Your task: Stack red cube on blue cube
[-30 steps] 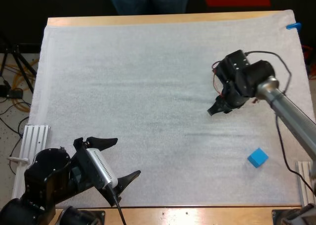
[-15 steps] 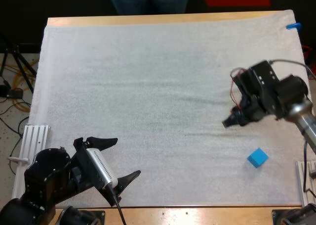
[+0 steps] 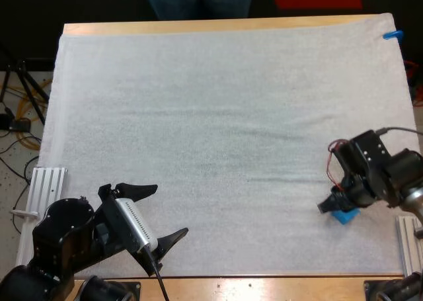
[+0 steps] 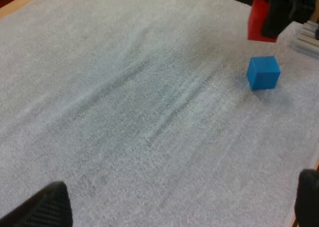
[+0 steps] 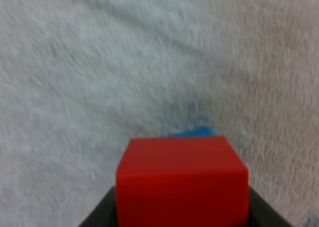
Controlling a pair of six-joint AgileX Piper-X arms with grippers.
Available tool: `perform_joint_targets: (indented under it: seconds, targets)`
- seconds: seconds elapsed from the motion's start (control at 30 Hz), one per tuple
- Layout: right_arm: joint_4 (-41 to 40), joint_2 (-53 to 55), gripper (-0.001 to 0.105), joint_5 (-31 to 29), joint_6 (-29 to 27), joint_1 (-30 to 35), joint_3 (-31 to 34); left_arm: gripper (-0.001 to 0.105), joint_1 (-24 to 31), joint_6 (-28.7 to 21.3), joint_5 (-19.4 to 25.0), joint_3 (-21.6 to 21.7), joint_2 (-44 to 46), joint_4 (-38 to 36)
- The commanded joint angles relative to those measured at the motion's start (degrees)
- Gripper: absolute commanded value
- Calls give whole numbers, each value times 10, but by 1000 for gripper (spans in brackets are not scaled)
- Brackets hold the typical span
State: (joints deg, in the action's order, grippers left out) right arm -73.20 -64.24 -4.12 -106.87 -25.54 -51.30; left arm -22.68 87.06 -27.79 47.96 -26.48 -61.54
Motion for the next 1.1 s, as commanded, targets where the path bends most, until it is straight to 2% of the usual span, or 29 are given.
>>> perform_joint_targets:
  seconds: [0.0, 0.27, 0.4, 0.47, 0.6, 1.07]
  targets:
    - [4, 8, 23, -4, 4, 0, 8, 87, -3, 0, 1, 4, 1, 2]
    - [14, 8, 23, -13, 6, 0, 64, 87, -3, 0, 1, 4, 1, 2]
    - [45, 8, 23, -13, 6, 23, 86, 87, -3, 0, 1, 4, 1, 2]
    - [56, 8, 23, -8, 6, 42, 91, 87, -3, 0, 1, 4, 1, 2]
    - [68, 8, 23, 41, -5, 80, 92, 87, -3, 0, -2, 4, 1, 2]
    - [96, 8, 23, 41, -25, 82, 119, 87, -3, 0, -2, 4, 1, 2]
